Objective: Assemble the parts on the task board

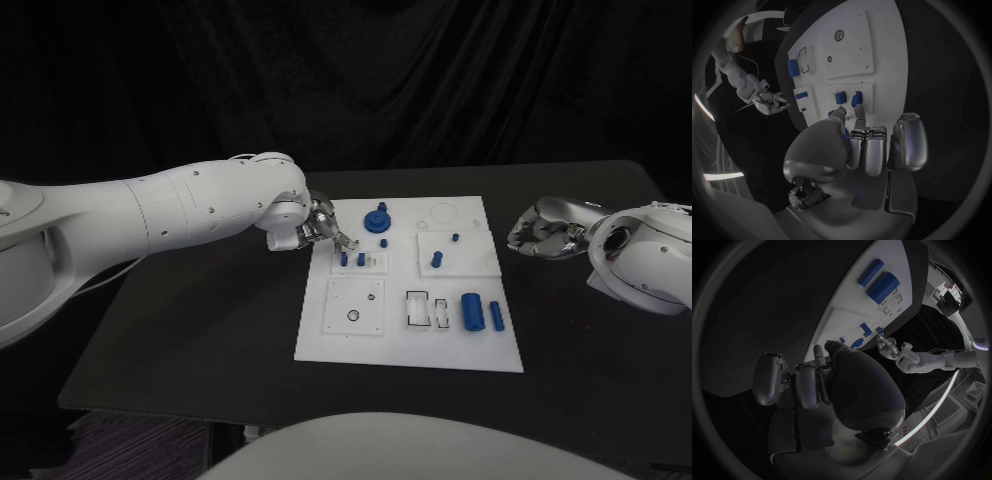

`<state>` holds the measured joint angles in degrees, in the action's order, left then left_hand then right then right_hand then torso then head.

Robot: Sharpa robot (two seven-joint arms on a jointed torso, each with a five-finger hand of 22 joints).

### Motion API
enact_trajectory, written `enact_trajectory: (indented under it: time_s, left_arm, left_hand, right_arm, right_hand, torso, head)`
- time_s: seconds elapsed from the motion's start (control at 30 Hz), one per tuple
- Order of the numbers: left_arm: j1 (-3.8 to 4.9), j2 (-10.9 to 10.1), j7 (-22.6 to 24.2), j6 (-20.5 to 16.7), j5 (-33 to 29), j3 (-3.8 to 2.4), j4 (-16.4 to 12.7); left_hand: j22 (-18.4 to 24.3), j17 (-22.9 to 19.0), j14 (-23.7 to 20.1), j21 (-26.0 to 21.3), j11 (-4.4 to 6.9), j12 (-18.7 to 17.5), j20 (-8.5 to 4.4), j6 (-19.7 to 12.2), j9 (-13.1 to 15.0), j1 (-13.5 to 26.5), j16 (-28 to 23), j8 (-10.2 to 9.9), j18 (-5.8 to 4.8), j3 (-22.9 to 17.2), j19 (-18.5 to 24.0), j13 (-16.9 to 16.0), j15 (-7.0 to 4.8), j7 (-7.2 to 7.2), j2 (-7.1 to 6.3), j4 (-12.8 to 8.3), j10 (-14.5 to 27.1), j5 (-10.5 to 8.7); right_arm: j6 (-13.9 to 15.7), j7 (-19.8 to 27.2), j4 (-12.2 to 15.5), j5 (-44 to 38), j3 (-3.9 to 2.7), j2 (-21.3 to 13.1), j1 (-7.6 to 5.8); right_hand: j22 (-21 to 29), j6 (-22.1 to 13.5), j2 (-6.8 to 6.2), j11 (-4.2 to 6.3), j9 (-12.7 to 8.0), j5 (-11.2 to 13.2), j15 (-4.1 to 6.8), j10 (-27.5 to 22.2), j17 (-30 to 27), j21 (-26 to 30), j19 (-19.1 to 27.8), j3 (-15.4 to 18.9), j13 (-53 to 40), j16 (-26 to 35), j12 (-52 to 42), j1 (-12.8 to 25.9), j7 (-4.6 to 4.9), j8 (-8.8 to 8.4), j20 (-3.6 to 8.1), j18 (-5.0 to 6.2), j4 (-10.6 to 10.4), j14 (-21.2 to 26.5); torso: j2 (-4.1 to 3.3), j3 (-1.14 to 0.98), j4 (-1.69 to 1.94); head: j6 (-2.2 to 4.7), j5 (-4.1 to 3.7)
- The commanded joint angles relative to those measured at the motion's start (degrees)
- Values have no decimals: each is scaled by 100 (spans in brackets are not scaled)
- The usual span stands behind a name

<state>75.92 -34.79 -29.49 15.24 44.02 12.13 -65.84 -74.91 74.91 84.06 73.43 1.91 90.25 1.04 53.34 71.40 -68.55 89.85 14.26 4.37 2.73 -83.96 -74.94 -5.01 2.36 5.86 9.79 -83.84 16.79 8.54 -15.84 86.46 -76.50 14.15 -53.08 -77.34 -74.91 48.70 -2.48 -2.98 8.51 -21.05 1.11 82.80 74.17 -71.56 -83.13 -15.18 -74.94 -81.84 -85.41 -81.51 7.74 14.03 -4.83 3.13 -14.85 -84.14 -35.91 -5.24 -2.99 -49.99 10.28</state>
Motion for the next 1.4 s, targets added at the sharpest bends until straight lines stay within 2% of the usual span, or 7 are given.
enact_trajectory:
  time_s: [0.03,0.27,0.93,1.03,1.27,1.4]
  left_arm:
    - [-18,15,-25,97,-60,-5,1]
    - [-44,32,-30,131,-60,-5,23]
    - [-144,66,-58,203,-60,-5,61]
    - [-154,66,-65,217,-60,-5,60]
    - [-173,64,2,201,-60,-5,34]
    - [-178,52,59,167,-60,-5,5]
  left_hand:
    - [-1024,1509,594,13,13,-25,20,2,7,-46,15,35,-71,-13,-96,-1506,-14,-25,12,-25,-616,27]
    - [-1023,1509,594,9,13,-25,19,1,8,-47,15,34,-70,-20,-95,-1506,-14,-25,14,-29,-616,31]
    - [-1018,1509,594,-7,11,-25,17,-15,14,-12,15,15,-67,-73,-88,-1506,-14,-20,41,-25,-616,39]
    - [-1016,1509,594,-15,10,-25,16,-25,-6,7,15,-28,-66,-154,-83,-1506,-13,-19,43,-43,-616,146]
    - [-1011,1509,594,-34,12,-25,14,-3,-103,69,15,-182,-62,-622,-69,-1506,-14,-19,-97,-168,-616,742]
    - [-1010,1509,594,-38,15,-25,11,14,-117,115,15,-223,-61,-955,-65,-1506,-17,-23,-208,-256,-616,1000]
  right_arm:
    - [-35,-78,5,-14,-4,5,-3]
    - [-60,-78,0,-14,-4,14,-3]
    - [-106,-103,10,-14,-4,8,-3]
    - [-110,-108,10,-14,-4,8,-3]
    - [-124,-120,7,-14,-4,13,-3]
    - [-155,-140,5,-14,-4,13,-3]
  right_hand:
    - [-950,43,6,10,7,-27,20,-34,-2,19,38,-31,-631,24,29,-40,-4,31,1,103,-10,-188]
    - [-950,43,6,10,7,-27,20,-34,-2,19,38,-31,-631,24,29,-40,-4,31,1,103,-10,-188]
    - [-946,40,9,11,7,-28,22,-38,-10,37,43,-36,-624,29,33,-44,-5,32,3,107,-6,-186]
    - [-946,40,9,11,7,-28,22,-38,-10,37,43,-36,-624,29,33,-44,-5,32,3,107,-6,-186]
    - [-945,42,11,11,7,-28,23,-42,-15,40,44,-38,-619,32,36,-46,-5,33,4,107,-5,-185]
    - [-942,43,13,12,8,-29,23,-44,-27,51,48,-40,-617,39,38,-49,-6,35,4,110,-3,-182]
  torso:
    - [-3,-1,4]
    - [-4,3,5]
    - [5,-3,0]
    - [8,-3,0]
    - [9,-1,-1]
    - [6,0,0]
  head:
    - [-1,5]
    - [-1,15]
    - [-1,14]
    - [-1,14]
    - [-1,12]
    - [-1,17]
